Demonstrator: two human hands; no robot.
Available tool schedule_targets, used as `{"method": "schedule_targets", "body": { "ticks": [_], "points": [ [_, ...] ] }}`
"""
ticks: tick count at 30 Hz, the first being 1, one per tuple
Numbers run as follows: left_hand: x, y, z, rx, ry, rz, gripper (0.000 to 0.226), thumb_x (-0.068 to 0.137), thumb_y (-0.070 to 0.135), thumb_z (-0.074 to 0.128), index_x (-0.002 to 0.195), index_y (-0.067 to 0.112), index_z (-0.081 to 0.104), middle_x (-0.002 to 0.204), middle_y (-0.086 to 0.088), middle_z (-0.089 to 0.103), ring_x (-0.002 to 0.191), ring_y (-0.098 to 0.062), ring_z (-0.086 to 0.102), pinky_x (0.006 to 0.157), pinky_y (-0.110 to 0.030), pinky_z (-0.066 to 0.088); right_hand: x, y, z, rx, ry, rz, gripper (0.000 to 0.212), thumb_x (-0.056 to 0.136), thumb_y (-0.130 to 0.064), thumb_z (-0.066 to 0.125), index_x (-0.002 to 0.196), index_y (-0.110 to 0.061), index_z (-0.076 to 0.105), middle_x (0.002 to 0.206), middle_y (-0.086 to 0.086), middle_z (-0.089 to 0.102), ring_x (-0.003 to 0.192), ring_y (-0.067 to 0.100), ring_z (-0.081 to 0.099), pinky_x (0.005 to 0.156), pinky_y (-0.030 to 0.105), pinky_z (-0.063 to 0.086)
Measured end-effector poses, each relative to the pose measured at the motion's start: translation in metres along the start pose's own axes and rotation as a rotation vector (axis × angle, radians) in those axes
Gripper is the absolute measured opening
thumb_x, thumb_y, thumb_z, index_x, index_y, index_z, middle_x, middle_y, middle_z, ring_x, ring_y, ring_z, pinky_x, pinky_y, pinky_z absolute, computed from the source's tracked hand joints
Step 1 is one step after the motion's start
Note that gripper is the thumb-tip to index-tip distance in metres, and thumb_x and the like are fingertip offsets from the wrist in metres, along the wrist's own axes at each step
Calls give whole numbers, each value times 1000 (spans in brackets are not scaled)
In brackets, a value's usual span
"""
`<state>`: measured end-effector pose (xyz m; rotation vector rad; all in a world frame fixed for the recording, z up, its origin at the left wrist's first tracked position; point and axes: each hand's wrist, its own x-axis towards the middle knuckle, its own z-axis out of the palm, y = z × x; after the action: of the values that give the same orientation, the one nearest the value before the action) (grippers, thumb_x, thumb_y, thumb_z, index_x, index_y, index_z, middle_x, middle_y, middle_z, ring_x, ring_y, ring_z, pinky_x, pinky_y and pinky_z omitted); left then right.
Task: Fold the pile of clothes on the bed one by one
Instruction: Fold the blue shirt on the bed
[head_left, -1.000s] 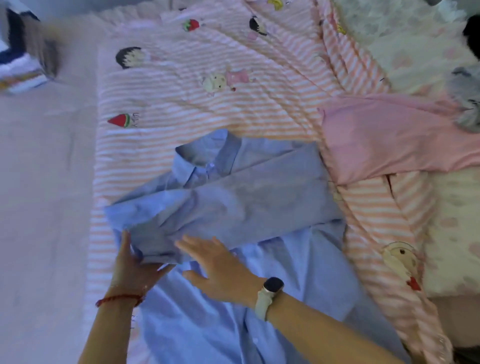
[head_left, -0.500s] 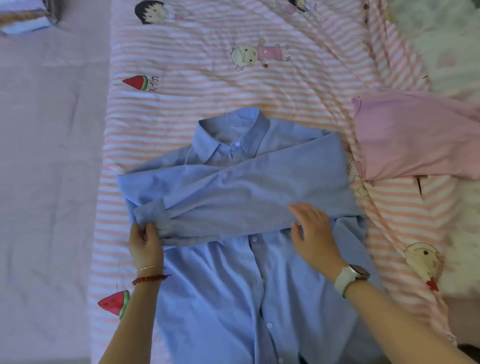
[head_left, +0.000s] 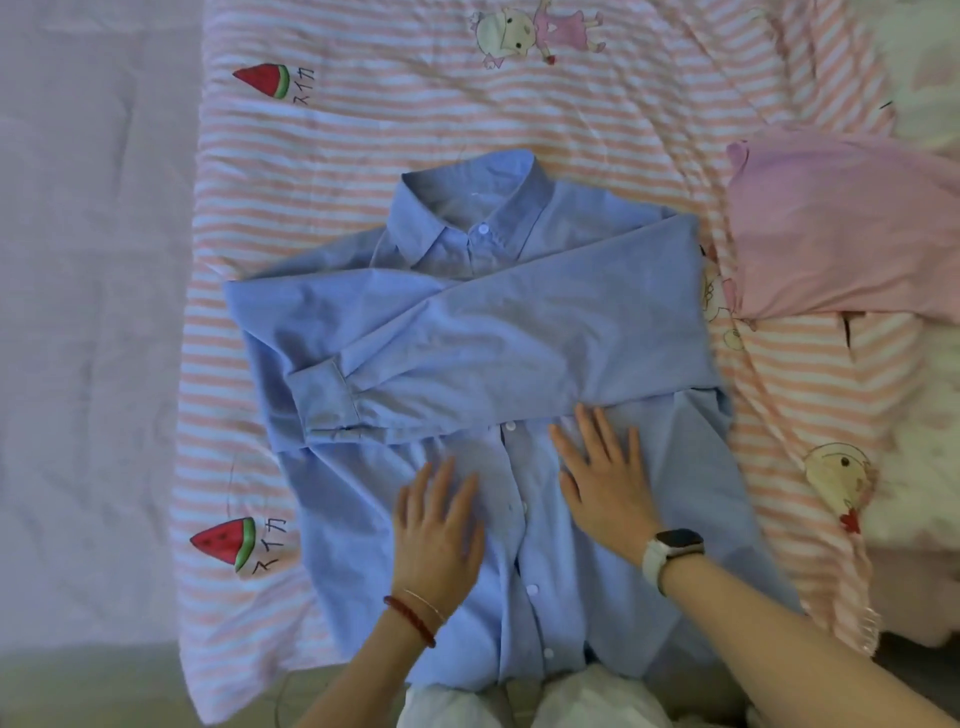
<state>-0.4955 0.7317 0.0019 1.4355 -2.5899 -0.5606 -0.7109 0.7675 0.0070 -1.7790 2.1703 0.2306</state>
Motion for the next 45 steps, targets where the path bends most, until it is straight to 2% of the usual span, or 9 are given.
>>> {"method": "schedule_targets", "body": {
  "ticks": [6, 11, 16, 21, 24, 27, 33, 39, 45],
  "points": [
    [-37, 23, 22, -29, -64, 7, 38, 78, 41, 49, 106, 17, 60, 120, -10, 60, 116, -28, 44, 100, -45, 29, -89, -22, 40, 21, 147, -118, 50, 76, -24, 36, 123, -16, 52, 136, 13, 39, 127, 28, 36, 100, 55, 25],
    [-21, 28, 7, -105, -13, -130, 45, 73, 55, 49, 84, 16, 68, 87, -3, 65, 84, -23, 58, 78, -36, 42, -136, -49, 53, 471, 173, -21, 29, 79, -16, 43, 90, -14, 70, 82, 1, 64, 74, 16, 55, 66, 26, 40],
    [35, 47, -10, -208, -301, -508, 49, 82, 63, 49, 89, 17, 64, 93, 0, 64, 91, -24, 59, 81, -33, 44, -108, -85, 48, 1053, 101, 401, 38, 89, -18, 44, 123, -8, 58, 110, 9, 64, 95, 16, 58, 81, 19, 41],
    [70, 47, -10, -253, -353, -546, 25, 81, 24, 49, 59, 13, 45, 64, -7, 50, 70, -28, 46, 62, -28, 34, -68, -94, 27, 1567, -3, 525, 47, 94, -2, 46, 137, -16, 33, 112, -5, 58, 101, 11, 55, 78, 10, 44],
    [71, 41, -12, -459, -288, -496, 28, 70, 26, 46, 54, 4, 46, 55, -10, 50, 60, -21, 47, 61, -28, 37, -68, -88, 21, 1519, -124, 417, 11, 91, -8, 50, 94, -18, 51, 69, -9, 46, 64, 1, 44, 57, 13, 34],
    [65, 32, -14, -527, -258, -504, 27, 79, 13, 50, 53, 10, 45, 41, 2, 51, 46, -1, 57, 63, -23, 46, -93, -88, 18, 1387, -196, 283, 37, 90, -10, 52, 63, -18, 28, 58, -4, 27, 49, 5, 27, 47, 19, 24],
    [53, 51, -9, -489, -240, -567, 24, 86, 11, 44, 63, 15, 49, 36, 8, 55, 43, -6, 58, 74, -39, 56, -174, -58, 55, 1041, -389, 242, 32, 90, -20, 48, 65, -16, 28, 58, 3, 34, 58, 21, 37, 57, 33, 26],
    [-5, 84, 20, -504, -368, -514, 20, 80, 26, 53, 94, 13, 60, 95, -20, 67, 94, -37, 62, 88, -42, 50, -224, -12, 91, 907, -486, 324, 24, 91, -10, 46, 69, -20, 44, 70, -3, 50, 76, 21, 52, 66, 29, 36],
    [-97, 113, 39, -433, -303, -315, 28, 87, 2, 56, 114, 0, 60, 112, -17, 53, 102, -32, 55, 90, -24, 38, -231, 34, 78, 801, -14, 530, 23, 90, -3, 50, 112, -2, 59, 111, 15, 58, 104, 32, 55, 85, 38, 43]
  ]
}}
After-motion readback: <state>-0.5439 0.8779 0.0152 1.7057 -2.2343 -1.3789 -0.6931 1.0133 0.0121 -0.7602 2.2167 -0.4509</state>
